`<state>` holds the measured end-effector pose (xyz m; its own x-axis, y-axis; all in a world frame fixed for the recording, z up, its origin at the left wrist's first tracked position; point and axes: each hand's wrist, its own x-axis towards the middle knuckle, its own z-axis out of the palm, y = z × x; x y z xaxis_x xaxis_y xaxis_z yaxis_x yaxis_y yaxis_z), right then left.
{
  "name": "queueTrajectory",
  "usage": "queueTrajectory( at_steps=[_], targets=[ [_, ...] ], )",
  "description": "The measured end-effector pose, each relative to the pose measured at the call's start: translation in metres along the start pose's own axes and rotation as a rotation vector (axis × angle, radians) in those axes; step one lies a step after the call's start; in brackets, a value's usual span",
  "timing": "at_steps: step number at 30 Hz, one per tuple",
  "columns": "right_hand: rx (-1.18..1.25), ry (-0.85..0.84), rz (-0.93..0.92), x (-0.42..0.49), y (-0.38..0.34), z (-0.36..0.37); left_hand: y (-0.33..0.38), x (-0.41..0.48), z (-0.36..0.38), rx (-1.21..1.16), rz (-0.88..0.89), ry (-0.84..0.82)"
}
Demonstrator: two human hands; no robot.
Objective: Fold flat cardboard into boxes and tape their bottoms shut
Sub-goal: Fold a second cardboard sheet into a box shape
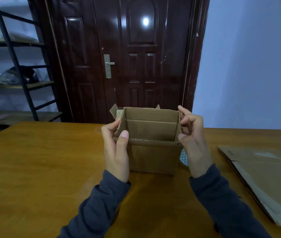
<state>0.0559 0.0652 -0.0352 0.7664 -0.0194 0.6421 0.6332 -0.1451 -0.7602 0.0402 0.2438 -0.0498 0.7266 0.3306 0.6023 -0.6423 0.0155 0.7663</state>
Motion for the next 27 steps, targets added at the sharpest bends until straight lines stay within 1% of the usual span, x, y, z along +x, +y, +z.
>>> queueTrajectory(
  at_steps=[3,6,8,12,16,20,22,24,27],
  targets=[
    [-0.091,-0.048,-0.083,-0.015,-0.017,-0.001,-0.001,-0.001,0.001,0.005,0.017,-0.003],
    [-0.193,-0.054,-0.116,-0.009,-0.015,-0.005,0.001,-0.001,0.002,0.010,0.033,-0.012],
    [-0.241,-0.075,-0.108,0.001,-0.006,-0.009,0.001,-0.003,0.003,0.011,0.048,-0.019],
    [-0.223,-0.093,-0.043,0.005,0.001,-0.011,0.000,-0.004,0.002,-0.002,0.050,-0.034],
    [-0.192,-0.057,-0.014,-0.001,-0.002,-0.009,0.002,-0.004,0.002,-0.001,0.058,-0.052],
    [-0.151,-0.004,-0.027,-0.005,-0.009,-0.010,0.002,-0.004,0.003,0.005,0.074,-0.076],
    [-0.120,0.027,0.006,-0.003,-0.012,-0.011,0.002,-0.005,0.004,0.011,0.082,-0.081],
    [-0.184,0.053,0.014,-0.001,-0.012,-0.011,0.002,-0.006,0.005,0.016,0.096,-0.088],
    [-0.347,0.105,-0.036,0.000,-0.011,-0.012,0.000,-0.008,0.006,0.050,0.125,-0.115]
  ],
)
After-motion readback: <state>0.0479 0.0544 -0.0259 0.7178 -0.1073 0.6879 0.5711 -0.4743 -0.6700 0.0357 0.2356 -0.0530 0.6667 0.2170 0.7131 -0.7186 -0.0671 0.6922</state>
